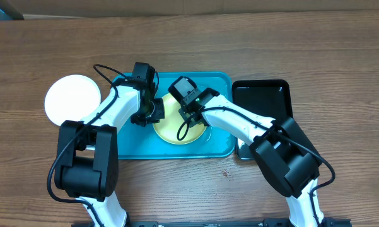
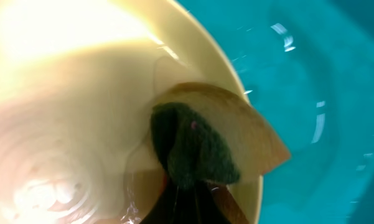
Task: Clean dirty plates on tray and stack at the side
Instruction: 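Scrub the yellow plate with the sponge while the left gripper holds it, then return the sponge to the black tray and release it with the right gripper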
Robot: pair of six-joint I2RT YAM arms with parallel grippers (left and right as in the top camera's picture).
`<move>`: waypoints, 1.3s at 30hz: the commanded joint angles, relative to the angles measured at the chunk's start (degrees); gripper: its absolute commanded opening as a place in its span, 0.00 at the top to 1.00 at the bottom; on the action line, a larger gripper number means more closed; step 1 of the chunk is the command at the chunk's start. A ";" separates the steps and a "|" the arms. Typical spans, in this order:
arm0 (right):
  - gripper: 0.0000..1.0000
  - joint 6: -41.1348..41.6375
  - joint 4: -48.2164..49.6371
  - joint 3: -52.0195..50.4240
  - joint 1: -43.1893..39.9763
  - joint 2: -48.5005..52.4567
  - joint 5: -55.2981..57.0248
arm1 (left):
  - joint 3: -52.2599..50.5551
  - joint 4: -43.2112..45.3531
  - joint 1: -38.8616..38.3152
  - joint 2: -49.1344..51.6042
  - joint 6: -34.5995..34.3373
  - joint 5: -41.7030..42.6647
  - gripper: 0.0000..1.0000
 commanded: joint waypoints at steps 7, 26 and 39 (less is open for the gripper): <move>0.96 0.59 -3.85 3.48 -1.38 -2.27 -27.45 | -0.72 0.13 -0.17 1.16 0.90 0.55 0.84; 0.96 1.62 -23.71 7.45 -27.93 -19.43 -28.02 | -0.72 0.13 -0.17 1.16 0.87 0.55 0.74; 0.81 1.68 -9.31 -15.41 -34.53 -19.26 -17.20 | -0.72 0.42 -0.17 1.16 0.87 0.52 0.56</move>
